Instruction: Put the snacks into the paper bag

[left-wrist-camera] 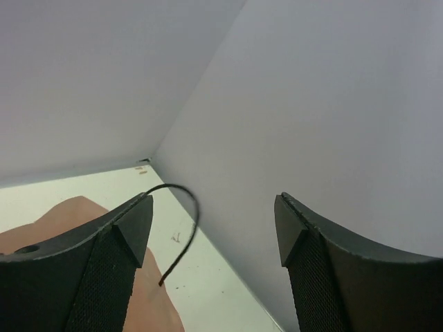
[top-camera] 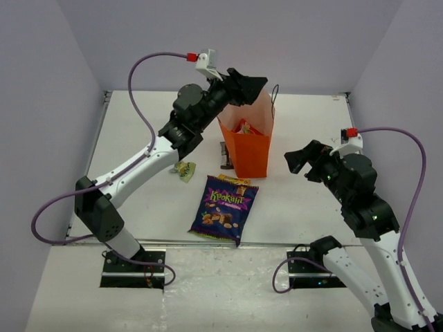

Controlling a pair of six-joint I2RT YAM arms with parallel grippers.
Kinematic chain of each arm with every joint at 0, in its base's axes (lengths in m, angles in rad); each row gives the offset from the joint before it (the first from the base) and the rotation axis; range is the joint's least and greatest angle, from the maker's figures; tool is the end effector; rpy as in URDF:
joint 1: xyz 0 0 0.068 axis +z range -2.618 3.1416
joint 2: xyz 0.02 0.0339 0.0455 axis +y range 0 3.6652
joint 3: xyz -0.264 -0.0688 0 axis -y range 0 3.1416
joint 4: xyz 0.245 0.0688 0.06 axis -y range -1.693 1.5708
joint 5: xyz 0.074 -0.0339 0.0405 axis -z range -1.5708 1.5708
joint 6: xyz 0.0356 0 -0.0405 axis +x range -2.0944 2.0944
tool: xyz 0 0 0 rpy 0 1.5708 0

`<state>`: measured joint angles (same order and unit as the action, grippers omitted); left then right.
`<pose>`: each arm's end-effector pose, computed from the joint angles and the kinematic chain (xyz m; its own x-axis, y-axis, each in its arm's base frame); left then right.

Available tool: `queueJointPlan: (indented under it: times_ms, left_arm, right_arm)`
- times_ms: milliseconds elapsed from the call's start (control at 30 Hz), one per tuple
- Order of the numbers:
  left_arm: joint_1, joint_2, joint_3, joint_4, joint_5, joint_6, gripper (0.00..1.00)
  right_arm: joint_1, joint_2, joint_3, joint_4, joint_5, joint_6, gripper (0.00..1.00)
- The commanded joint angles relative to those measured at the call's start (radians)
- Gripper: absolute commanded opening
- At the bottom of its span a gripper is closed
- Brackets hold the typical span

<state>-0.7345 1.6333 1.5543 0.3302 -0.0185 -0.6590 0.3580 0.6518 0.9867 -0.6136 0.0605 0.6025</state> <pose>0.2911 -0.2620 0.4447 -0.2563 -0.5934 -0.7630 0.6322 0.4941 -0.5967 0.1198 0.0425 0.3807 -0.3797 0.4619 -0.8016 -0.0973 0.8417 0.5311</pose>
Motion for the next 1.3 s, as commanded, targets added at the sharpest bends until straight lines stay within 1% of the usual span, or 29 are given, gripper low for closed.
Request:
queueJointPlan:
  times_ms: [0, 133, 167, 200, 233, 267, 300, 333, 367, 400, 467, 500, 567, 600, 667, 700, 733, 767, 800, 867, 900, 1033, 1267]
  left_arm:
    - [-0.002, -0.093, 0.052, 0.079, 0.078, 0.038, 0.77]
    - [0.0, -0.17, 0.047, -0.034, 0.074, 0.081, 0.79]
    - [0.007, -0.196, 0.021, -0.042, 0.065, 0.094, 0.84]
    - [0.017, -0.263, -0.012, -0.039, 0.061, 0.099, 0.87]
    - [0.027, -0.298, -0.104, -0.013, 0.058, 0.099, 0.91]
    - [0.041, -0.34, -0.152, -0.004, 0.058, 0.096, 0.96]
    - [0.079, -0.413, -0.193, 0.0, 0.067, 0.091, 0.97]
    - [0.102, -0.446, -0.27, -0.006, 0.078, 0.088, 0.97]
    - [0.128, -0.479, -0.307, -0.017, 0.107, 0.085, 0.98]
    - [0.185, -0.539, -0.374, -0.043, 0.12, 0.07, 0.99]
    - [0.259, -0.587, -0.434, -0.081, 0.147, 0.058, 1.0]
    - [0.274, -0.621, -0.482, -0.136, 0.146, 0.058, 1.0]
    - [0.319, -0.645, -0.517, -0.212, 0.132, 0.039, 1.0]
    - [0.332, -0.647, -0.554, -0.276, 0.13, 0.032, 1.0]
    - [0.387, -0.641, -0.595, -0.328, 0.137, -0.002, 1.0]
    - [0.406, -0.636, -0.644, -0.382, 0.15, -0.01, 1.0]
    - [0.429, -0.63, -0.669, -0.39, 0.164, -0.02, 1.0]
    - [0.479, -0.61, -0.698, -0.396, 0.202, -0.052, 1.0]
    - [0.506, -0.598, -0.755, -0.387, 0.233, -0.068, 1.0]
    - [0.581, -0.546, -0.804, -0.369, 0.316, -0.114, 1.0]
    - [0.596, -0.527, -0.838, -0.359, 0.331, -0.123, 1.0]
    - [0.618, -0.446, -0.867, -0.352, 0.328, -0.129, 1.0]
    - [0.618, -0.359, -0.872, -0.371, 0.247, -0.084, 1.0]
  right_arm:
    - [-0.005, -0.004, -0.005, 0.014, -0.004, -0.001, 0.99]
    - [-0.005, -0.009, -0.003, 0.014, -0.004, -0.003, 0.99]
    - [-0.005, -0.012, -0.002, 0.014, -0.004, -0.003, 0.99]
    - [-0.005, -0.017, -0.003, 0.012, -0.002, -0.004, 0.99]
    - [-0.004, -0.02, -0.002, 0.011, -0.001, -0.007, 0.99]
    - [-0.004, -0.021, 0.0, 0.009, -0.007, -0.013, 0.99]
    - [-0.004, -0.023, 0.0, 0.009, -0.019, -0.023, 0.99]
    - [-0.005, -0.024, 0.001, 0.009, -0.021, -0.026, 0.99]
    - [-0.005, -0.026, 0.001, 0.006, -0.021, -0.03, 0.99]
    - [-0.004, -0.029, 0.003, 0.005, -0.025, -0.039, 0.99]
    - [-0.005, -0.03, 0.006, 0.003, -0.028, -0.047, 0.99]
    - [-0.007, -0.03, 0.007, 0.003, -0.034, -0.053, 0.99]
    - [-0.008, -0.029, 0.01, 0.002, -0.039, -0.056, 0.99]
    - [-0.007, -0.026, 0.013, 0.002, -0.042, -0.056, 0.99]
    - [-0.008, -0.021, 0.013, 0.002, -0.044, -0.056, 0.99]
    - [-0.007, -0.021, 0.013, 0.002, -0.045, -0.056, 0.99]
    - [-0.008, -0.02, 0.013, 0.002, -0.047, -0.056, 0.99]
    - [-0.007, -0.017, 0.015, 0.002, -0.048, -0.055, 0.99]
    - [-0.007, -0.015, 0.013, 0.002, -0.05, -0.053, 0.99]
    - [-0.008, -0.014, 0.013, 0.002, -0.051, -0.052, 0.99]
    - [-0.008, -0.014, 0.012, 0.003, -0.053, -0.053, 0.99]
    - [-0.008, -0.015, 0.007, 0.002, -0.051, -0.052, 0.99]
    - [-0.008, -0.009, 0.003, 0.003, -0.053, -0.049, 0.99]
